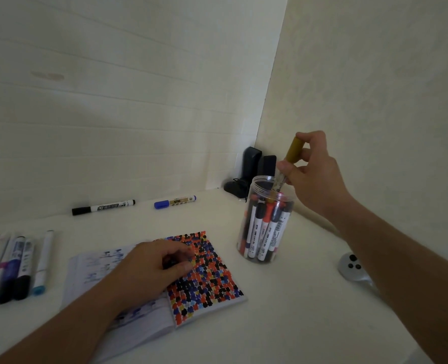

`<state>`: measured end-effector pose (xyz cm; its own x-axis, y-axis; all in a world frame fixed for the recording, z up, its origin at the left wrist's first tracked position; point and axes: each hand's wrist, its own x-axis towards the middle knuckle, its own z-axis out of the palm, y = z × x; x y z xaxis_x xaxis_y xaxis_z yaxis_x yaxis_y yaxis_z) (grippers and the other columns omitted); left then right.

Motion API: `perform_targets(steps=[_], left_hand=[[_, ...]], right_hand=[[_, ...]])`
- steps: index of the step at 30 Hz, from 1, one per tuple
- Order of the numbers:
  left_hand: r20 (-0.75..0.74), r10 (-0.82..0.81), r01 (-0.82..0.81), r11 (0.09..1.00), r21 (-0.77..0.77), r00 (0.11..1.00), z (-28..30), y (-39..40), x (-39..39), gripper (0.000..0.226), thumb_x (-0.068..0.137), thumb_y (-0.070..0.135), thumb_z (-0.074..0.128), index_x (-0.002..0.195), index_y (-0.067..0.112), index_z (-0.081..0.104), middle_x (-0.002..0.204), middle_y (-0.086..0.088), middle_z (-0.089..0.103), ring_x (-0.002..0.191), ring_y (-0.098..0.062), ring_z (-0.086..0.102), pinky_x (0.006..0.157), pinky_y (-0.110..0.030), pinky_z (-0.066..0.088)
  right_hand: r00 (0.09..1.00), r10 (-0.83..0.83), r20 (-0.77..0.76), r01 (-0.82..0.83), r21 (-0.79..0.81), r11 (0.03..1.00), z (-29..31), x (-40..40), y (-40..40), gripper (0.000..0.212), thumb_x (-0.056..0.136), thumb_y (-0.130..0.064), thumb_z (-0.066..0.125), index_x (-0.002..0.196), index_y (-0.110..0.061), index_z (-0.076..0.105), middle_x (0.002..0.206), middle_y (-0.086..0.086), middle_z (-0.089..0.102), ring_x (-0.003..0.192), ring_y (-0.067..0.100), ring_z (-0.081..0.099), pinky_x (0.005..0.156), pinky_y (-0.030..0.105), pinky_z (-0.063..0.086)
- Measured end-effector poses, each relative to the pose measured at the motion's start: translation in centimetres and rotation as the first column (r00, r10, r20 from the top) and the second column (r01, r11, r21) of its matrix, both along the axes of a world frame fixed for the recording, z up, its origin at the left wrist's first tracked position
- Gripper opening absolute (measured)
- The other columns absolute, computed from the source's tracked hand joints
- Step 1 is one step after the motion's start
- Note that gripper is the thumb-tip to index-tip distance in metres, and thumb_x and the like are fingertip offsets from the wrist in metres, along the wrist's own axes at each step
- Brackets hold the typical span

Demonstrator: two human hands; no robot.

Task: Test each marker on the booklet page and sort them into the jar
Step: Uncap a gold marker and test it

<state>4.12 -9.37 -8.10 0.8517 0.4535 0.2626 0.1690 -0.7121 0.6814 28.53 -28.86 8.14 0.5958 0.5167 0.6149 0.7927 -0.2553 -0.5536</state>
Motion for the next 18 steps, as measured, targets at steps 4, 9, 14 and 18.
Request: perform_targets(steps=[4,9,14,18], left_hand=[[-0.002,0.007,-0.007,1.0,0.0,1.0,-0.1,0.0,0.1,0.021,0.092,0.046,0.069,0.113,0.049,0.068,0.106,0.03,0.068,0.101,0.017,0.058,0.091,-0.015,0.05],[0.002,0.008,-0.008,1.0,0.009,1.0,-0.1,0.0,0.1,0.019,0.092,0.047,0.069,0.11,0.051,0.067,0.105,0.03,0.068,0.101,0.018,0.058,0.089,-0.014,0.049],[0.011,0.009,-0.01,1.0,0.01,1.0,-0.1,0.0,0.1,0.016,0.092,0.045,0.07,0.106,0.052,0.067,0.103,0.029,0.069,0.1,0.018,0.058,0.085,-0.01,0.048],[-0.006,0.002,-0.001,0.999,0.038,1.0,-0.1,0.0,0.2,0.02,0.091,0.048,0.068,0.111,0.051,0.067,0.106,0.03,0.068,0.101,0.019,0.057,0.087,-0.012,0.048]], right_hand=[[0.983,0.096,0.156,-0.075,-0.135,0.988,-0.2,-1.0,-0.2,0.049,0.099,-0.024,0.067,0.135,-0.032,0.035,0.117,-0.001,0.062,0.092,0.02,0.071,0.082,0.037,0.06],[0.96,0.173,0.221,-0.122,-0.227,0.966,-0.1,-1.6,0.1,0.048,0.099,-0.022,0.067,0.128,-0.041,0.033,0.121,0.004,0.065,0.095,0.023,0.071,0.082,0.046,0.062],[0.994,0.012,-0.109,-0.009,0.022,1.0,0.1,0.3,0.3,0.047,0.095,-0.03,0.074,0.12,-0.037,0.034,0.113,-0.003,0.065,0.084,0.022,0.075,0.074,0.041,0.066],[0.997,0.044,-0.063,-0.05,-0.092,0.994,-0.7,0.6,0.5,0.046,0.096,-0.03,0.072,0.122,-0.035,0.034,0.115,-0.004,0.061,0.089,0.016,0.07,0.066,0.027,0.058]])
